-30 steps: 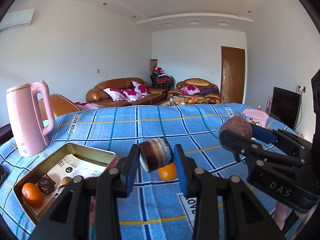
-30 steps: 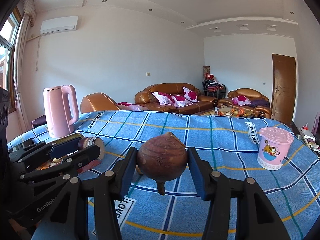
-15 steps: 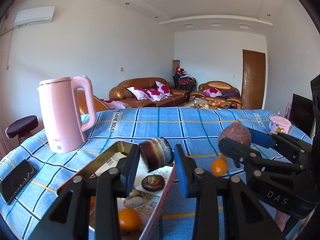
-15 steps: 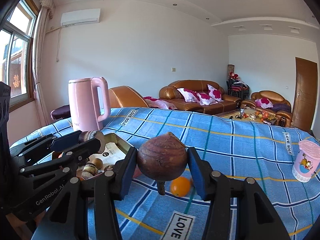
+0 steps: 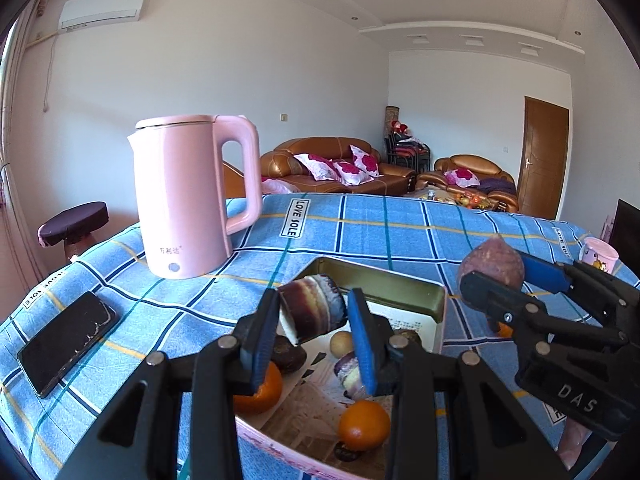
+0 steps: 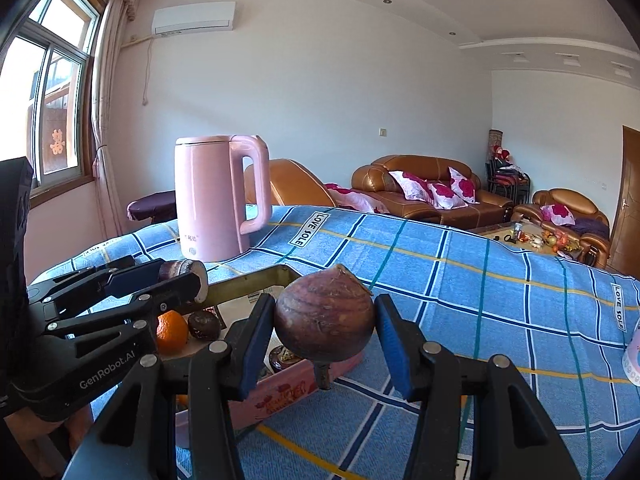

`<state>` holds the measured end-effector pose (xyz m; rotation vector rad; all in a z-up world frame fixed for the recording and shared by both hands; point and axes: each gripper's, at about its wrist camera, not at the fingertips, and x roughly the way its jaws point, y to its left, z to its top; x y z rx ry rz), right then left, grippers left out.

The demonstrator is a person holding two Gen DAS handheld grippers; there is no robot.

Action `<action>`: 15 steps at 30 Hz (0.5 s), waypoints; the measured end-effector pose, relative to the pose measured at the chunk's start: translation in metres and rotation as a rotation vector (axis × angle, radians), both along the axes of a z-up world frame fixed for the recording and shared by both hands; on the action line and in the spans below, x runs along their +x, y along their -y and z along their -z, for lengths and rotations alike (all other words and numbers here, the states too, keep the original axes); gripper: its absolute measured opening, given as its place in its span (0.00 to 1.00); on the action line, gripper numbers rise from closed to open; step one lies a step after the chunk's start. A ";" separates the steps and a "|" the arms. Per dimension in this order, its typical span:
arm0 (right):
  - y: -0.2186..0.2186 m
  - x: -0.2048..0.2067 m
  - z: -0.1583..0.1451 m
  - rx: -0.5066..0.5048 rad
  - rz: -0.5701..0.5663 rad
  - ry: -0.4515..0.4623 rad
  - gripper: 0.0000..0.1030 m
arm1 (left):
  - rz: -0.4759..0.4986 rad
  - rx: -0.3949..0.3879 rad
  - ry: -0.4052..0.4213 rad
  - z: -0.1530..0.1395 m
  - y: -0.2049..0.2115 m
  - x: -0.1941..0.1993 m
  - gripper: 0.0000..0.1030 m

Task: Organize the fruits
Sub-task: 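Lower the roll into the tin and open the left tool while the right tool releases the onion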

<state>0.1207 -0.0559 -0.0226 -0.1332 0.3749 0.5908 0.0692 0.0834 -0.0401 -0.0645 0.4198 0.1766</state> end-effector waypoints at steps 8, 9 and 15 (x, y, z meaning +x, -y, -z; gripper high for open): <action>-0.025 0.004 0.008 -0.020 -0.038 -0.027 0.52 | -0.029 -0.011 -0.024 0.004 -0.014 0.002 0.36; -0.027 0.005 0.009 -0.022 -0.040 -0.030 0.52 | -0.031 -0.014 -0.026 0.004 -0.015 0.002 0.36; -0.040 0.014 0.015 -0.038 -0.046 -0.062 0.52 | -0.036 -0.030 -0.046 0.008 -0.022 0.006 0.36</action>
